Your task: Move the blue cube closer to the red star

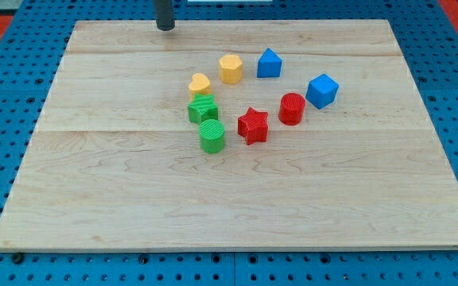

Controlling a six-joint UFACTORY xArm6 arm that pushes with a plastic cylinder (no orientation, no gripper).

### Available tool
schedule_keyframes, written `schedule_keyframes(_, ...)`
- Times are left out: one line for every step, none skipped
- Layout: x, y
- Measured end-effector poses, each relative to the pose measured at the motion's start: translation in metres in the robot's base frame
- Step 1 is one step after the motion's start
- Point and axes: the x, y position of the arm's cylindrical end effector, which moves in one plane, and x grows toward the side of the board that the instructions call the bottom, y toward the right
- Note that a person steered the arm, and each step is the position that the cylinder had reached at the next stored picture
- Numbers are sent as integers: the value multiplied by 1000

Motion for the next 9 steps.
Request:
schedule_keyframes(0, 0)
schedule_keyframes(0, 1)
schedule_keyframes(-2, 14)
schedule_keyframes(1, 30)
schedule_keyframes(6, 44)
schedule_keyframes(5, 101)
schedule_keyframes(3, 137)
schedule_keyframes(-7, 154)
schedule_keyframes(-11, 161)
